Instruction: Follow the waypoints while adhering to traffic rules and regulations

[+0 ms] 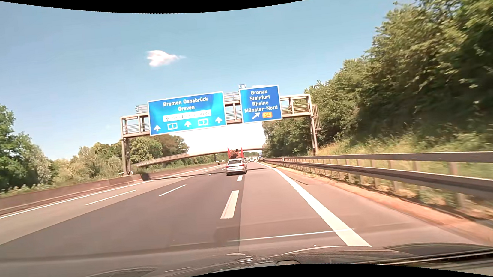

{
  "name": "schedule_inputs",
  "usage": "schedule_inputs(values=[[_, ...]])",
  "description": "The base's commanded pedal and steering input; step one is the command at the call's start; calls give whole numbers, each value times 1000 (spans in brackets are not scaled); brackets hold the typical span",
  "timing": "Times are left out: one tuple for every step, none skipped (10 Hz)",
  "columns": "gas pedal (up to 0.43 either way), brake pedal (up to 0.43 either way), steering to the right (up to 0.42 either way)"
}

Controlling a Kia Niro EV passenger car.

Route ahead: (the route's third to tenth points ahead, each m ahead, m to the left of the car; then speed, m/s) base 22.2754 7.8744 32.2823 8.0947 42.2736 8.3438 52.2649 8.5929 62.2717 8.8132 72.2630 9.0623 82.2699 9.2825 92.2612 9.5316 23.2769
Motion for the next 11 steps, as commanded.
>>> schedule_inputs(values=[[189, 0, -6], [189, 0, -6], [189, 0, -6], [189, 0, -5], [189, 0, -5], [189, 0, -5], [189, 0, -5], [197, 0, -5], [197, 0, -5], [209, 0, -4], [220, 0, -3]])
